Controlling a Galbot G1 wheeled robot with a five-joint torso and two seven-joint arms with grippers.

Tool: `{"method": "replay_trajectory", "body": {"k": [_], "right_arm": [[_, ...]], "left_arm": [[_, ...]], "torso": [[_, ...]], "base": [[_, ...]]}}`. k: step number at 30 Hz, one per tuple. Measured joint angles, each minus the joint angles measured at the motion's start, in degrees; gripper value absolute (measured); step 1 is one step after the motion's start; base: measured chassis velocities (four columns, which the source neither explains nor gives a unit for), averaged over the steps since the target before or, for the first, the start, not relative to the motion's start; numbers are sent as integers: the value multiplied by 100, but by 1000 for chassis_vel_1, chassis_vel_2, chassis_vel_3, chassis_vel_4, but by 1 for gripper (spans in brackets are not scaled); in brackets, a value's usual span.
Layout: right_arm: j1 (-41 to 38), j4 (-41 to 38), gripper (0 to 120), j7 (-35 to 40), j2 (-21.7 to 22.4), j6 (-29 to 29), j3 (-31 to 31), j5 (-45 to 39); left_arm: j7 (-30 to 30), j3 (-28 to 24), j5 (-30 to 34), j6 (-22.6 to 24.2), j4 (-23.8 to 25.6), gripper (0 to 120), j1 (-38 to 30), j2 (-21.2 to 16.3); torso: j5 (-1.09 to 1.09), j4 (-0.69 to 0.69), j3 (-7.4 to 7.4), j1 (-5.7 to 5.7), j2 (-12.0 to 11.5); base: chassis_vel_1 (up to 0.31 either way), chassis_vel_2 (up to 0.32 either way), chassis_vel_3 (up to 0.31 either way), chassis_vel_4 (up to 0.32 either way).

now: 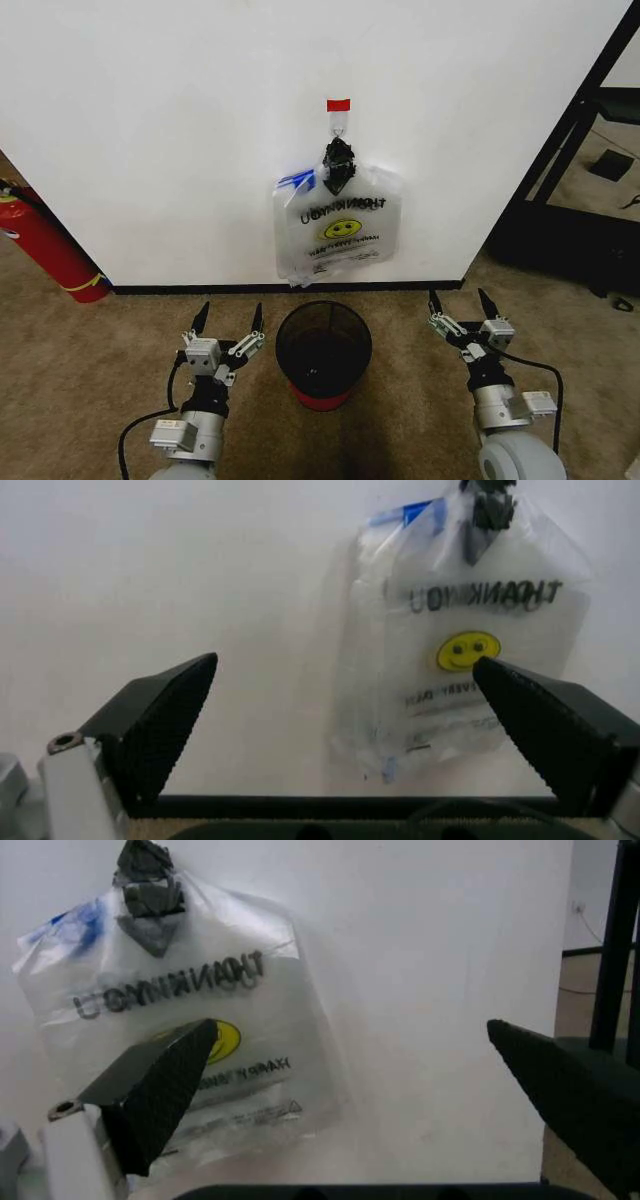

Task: Pick up the garbage bag from the wall and place it over the trash bin.

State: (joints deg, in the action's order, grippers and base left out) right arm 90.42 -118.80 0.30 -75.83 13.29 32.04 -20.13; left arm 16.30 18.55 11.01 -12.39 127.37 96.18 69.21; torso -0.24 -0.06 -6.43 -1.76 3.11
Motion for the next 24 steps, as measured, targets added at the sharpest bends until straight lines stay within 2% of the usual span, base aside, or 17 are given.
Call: {"method": "replay_trajectory", "body": {"k": [18, 22, 24], "right_arm": [[-103, 11, 100, -15, 41, -11, -86, -105], [-295, 57, 100, -54, 160, -118, -200, -452], [-592, 157, 100, -245, 327, -293, -310, -1049]], "left_arm": [[7, 52, 20, -12, -41, 100, -10, -10], [7, 53, 23, -12, -59, 100, -17, -19], [7, 53, 23, -13, -86, 100, -6, -33]], "torso": [[0, -1, 0, 0, 0], [0, -1, 0, 0, 0], [0, 0, 0, 0, 0]], "base": [[0, 0, 0, 0], [0, 0, 0, 0], [0, 0, 0, 0]]}}
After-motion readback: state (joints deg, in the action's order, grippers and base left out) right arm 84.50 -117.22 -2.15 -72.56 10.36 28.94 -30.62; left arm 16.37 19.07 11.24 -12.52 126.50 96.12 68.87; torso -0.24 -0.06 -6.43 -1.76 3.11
